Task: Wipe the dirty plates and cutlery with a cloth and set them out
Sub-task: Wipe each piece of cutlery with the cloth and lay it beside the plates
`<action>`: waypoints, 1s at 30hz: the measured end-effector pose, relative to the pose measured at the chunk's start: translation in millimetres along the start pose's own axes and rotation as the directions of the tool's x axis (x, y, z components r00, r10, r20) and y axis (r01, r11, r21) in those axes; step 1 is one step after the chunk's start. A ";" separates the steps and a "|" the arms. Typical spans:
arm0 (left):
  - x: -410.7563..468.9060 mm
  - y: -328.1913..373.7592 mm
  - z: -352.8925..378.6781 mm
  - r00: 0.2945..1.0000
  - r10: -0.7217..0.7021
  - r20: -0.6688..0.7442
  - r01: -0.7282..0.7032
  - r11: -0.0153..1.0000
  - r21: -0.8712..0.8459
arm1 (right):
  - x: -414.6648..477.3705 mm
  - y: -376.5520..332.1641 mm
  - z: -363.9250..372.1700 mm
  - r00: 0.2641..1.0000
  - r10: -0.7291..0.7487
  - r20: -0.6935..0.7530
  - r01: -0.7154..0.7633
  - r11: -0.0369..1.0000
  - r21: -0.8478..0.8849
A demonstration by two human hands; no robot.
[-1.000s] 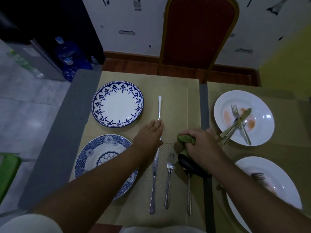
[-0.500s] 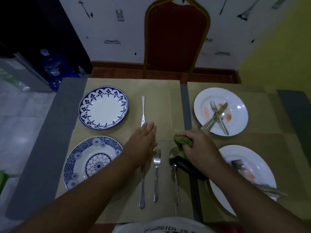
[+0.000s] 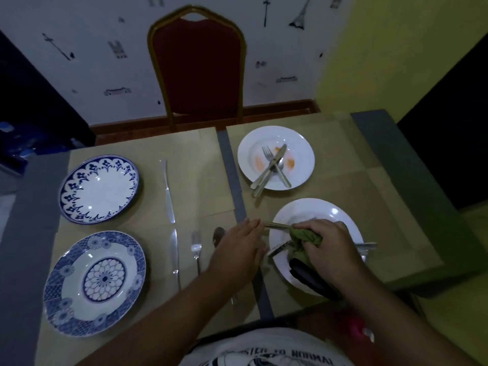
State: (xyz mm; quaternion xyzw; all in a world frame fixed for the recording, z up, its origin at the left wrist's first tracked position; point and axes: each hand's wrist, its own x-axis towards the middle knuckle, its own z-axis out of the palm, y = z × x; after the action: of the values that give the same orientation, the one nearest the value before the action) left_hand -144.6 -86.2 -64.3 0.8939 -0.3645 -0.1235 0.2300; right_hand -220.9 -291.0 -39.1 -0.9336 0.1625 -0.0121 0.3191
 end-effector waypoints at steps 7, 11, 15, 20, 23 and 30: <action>27.2 39.4 29.1 0.992 -0.123 0.003 0.123 0.992 -0.042 | -33.4 52.8 -21.5 0.990 0.132 -0.059 -0.132 0.991 0.005; 38.0 52.3 44.7 0.979 -0.201 0.034 0.201 0.979 -0.021 | -38.8 67.5 -25.0 0.992 0.112 -0.063 -0.110 0.993 0.032; 48.6 62.1 48.0 0.960 -0.276 0.057 0.276 0.961 -0.002 | -44.3 68.0 -26.1 0.990 0.103 -0.096 -0.099 0.994 0.043; 52.1 64.2 51.3 0.900 -0.405 0.163 0.431 0.883 -0.187 | -45.8 76.8 -25.6 0.992 0.088 -0.085 -0.084 0.995 0.051; 48.8 65.5 43.3 0.866 -0.401 0.298 0.483 0.824 -0.296 | -43.2 77.4 -27.5 0.992 0.088 -0.087 -0.085 0.996 0.035; 26.8 82.7 24.1 0.724 -0.407 0.558 0.685 0.324 -0.653 | -38.6 51.5 -25.8 0.997 -0.032 -0.068 0.032 0.999 0.000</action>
State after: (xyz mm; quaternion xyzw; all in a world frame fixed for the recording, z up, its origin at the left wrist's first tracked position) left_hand -184.2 -164.9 -45.1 0.7131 0.0373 -0.4809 0.5088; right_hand -275.9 -332.6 -46.3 -0.9349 0.1584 -0.0489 0.3138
